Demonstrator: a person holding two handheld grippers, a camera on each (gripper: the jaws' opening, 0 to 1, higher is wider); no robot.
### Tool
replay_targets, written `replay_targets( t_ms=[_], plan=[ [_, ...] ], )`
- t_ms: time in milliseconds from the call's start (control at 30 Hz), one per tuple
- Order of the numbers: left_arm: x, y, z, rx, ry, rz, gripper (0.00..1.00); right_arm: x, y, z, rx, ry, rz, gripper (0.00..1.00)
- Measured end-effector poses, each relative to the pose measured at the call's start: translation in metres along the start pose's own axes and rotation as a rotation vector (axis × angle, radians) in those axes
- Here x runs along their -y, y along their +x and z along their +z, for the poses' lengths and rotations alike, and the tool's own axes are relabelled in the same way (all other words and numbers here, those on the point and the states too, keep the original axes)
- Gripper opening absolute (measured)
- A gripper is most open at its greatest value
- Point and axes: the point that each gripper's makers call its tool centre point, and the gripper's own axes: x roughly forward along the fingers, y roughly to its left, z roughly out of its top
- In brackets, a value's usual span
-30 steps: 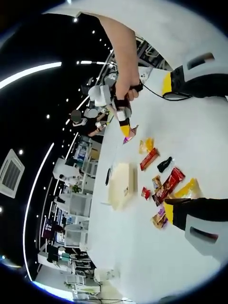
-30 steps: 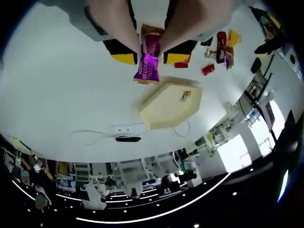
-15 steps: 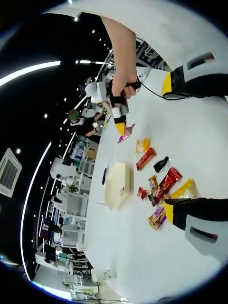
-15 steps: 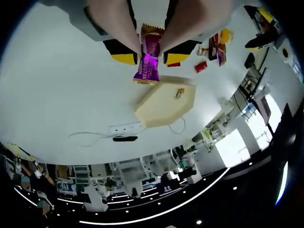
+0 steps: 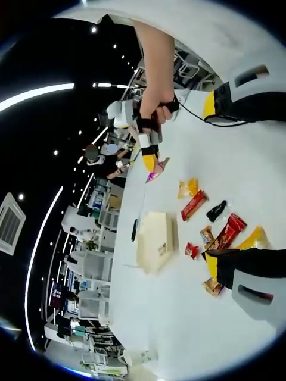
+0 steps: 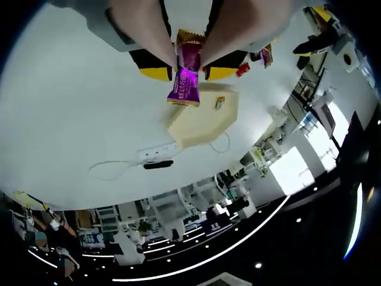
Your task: Place the target food into the container with the food tongs after gripping and lifting it, then release it inside without dropping or visibly crushing the food.
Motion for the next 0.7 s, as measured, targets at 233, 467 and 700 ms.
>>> replay_targets(
  t_ms=[233, 467, 700],
  plan=[
    [0.01, 0.005, 0.017, -0.012, 0.066, -0.061, 0.87, -0.002, -0.008, 0.01, 0.029, 0.022, 0.01, 0.21],
    [0.012, 0.003, 0.032, 0.03, 0.059, -0.056, 0.86, -0.007, -0.017, 0.011, 0.056, 0.113, 0.035, 0.21],
    [0.021, 0.001, 0.029, 0.006, 0.073, -0.079, 0.86, -0.009, -0.023, 0.012, 0.069, 0.13, 0.049, 0.21]
  ],
)
